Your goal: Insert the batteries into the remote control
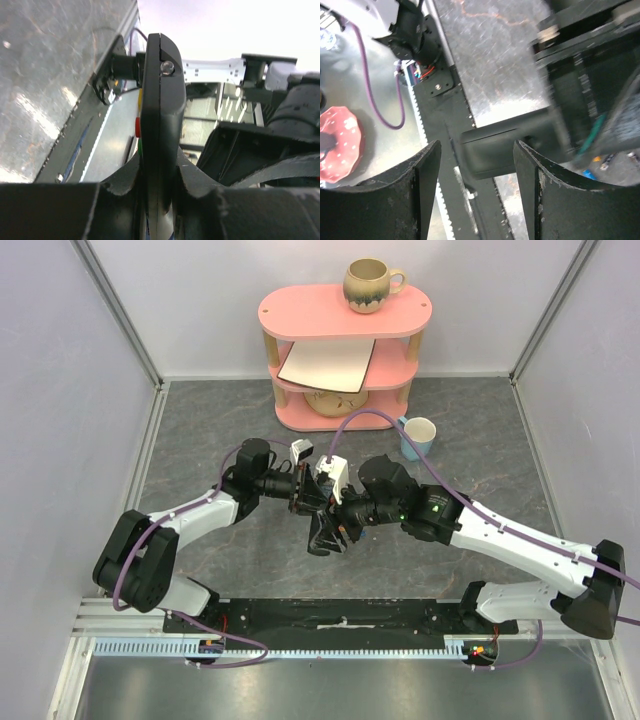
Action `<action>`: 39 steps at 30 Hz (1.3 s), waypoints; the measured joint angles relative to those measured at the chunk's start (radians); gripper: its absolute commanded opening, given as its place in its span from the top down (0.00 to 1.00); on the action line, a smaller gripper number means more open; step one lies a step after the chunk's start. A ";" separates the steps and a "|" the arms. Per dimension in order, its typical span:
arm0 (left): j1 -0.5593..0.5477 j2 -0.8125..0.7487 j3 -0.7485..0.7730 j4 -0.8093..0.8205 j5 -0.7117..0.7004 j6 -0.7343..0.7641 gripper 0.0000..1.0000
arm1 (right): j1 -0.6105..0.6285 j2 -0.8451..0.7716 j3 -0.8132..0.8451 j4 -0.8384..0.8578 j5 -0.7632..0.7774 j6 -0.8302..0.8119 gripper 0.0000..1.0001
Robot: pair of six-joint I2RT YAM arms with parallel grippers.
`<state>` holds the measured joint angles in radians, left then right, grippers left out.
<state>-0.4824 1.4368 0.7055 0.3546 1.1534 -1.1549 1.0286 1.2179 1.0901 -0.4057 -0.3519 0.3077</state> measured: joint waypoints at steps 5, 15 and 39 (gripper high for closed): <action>0.032 0.000 -0.004 0.026 -0.056 -0.012 0.98 | 0.026 -0.025 0.007 -0.060 -0.008 0.029 0.29; 0.042 -0.004 -0.011 0.043 -0.079 -0.019 0.98 | 0.034 -0.045 0.047 -0.102 0.103 0.033 0.25; 0.026 -0.047 -0.031 0.043 -0.078 -0.021 0.98 | 0.020 0.077 0.108 -0.087 0.137 -0.029 0.25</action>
<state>-0.4561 1.3899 0.6743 0.3973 1.0752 -1.1763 1.0489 1.2953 1.1976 -0.4927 -0.2150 0.2790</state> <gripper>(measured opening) 0.253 0.751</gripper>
